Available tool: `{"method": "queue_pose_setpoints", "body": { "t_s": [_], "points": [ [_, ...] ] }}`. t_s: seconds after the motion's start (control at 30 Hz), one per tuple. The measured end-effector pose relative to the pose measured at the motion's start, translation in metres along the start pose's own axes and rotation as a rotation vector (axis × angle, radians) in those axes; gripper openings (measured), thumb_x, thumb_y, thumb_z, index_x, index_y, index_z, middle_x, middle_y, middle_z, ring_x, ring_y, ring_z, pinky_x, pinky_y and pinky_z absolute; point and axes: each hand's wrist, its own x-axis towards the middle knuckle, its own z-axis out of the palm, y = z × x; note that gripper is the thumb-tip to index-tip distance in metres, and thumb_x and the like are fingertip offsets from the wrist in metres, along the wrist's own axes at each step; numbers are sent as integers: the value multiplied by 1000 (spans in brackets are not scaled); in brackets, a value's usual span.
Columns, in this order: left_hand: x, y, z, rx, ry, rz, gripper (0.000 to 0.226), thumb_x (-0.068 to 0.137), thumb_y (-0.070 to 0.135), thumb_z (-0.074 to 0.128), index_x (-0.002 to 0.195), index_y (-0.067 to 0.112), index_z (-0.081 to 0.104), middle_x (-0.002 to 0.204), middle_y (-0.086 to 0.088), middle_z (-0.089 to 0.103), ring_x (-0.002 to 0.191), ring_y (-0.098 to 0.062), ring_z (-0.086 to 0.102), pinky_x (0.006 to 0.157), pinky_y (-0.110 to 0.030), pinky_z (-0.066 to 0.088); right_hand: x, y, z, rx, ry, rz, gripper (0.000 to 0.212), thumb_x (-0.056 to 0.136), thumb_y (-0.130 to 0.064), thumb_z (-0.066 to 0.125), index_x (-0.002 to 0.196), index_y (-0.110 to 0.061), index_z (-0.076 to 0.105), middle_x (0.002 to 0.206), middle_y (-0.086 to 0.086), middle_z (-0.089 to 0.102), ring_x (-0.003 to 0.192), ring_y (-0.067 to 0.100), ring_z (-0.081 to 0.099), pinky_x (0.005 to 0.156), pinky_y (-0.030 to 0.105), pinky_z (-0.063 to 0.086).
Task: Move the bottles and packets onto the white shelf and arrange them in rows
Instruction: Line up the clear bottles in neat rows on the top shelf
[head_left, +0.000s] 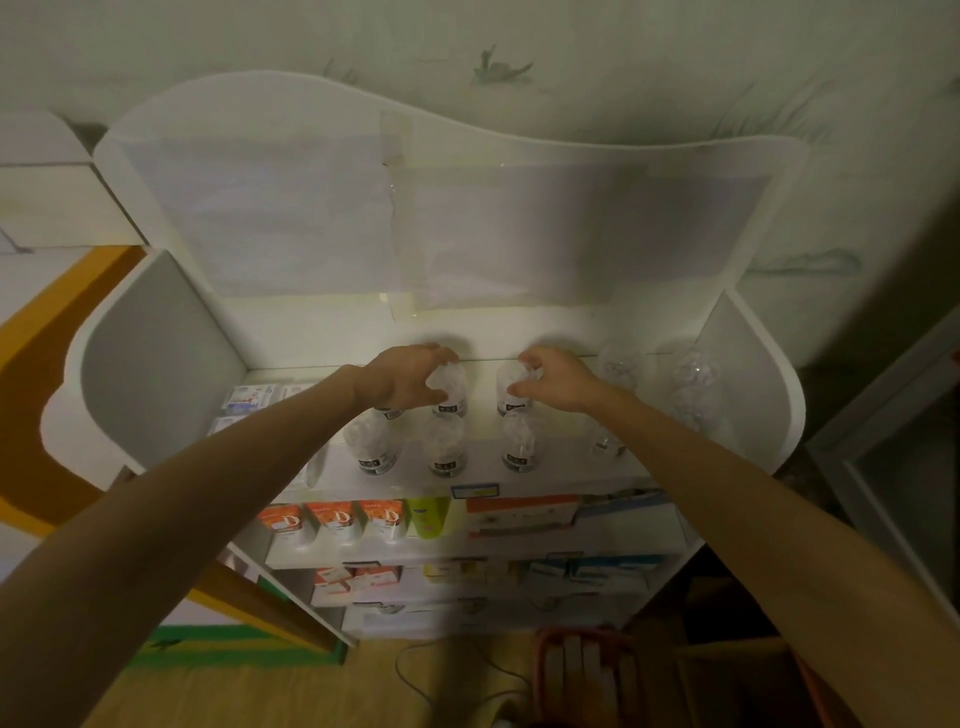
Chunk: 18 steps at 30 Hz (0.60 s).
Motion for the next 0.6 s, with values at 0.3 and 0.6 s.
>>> {"method": "queue_pose_setpoints", "body": {
  "t_s": [0.3, 0.6],
  "points": [
    [-13, 8, -17, -10, 149, 79, 62, 94, 43, 59, 148, 21, 39, 154, 1, 36, 131, -21, 46, 100, -34, 43, -19, 1, -4, -17, 181, -91, 65, 90, -45, 64, 144, -17, 42, 148, 3, 44, 133, 22, 44, 107, 43, 41],
    [-21, 42, -21, -42, 140, 208, 43, 94, 41, 59, 134, 25, 55, 134, 9, 52, 107, -11, 60, 80, -27, 46, -46, 9, -10, -78, 306, -233, 44, 93, -33, 62, 134, -20, 53, 138, 0, 52, 128, 19, 46, 102, 36, 42]
  ]
}}
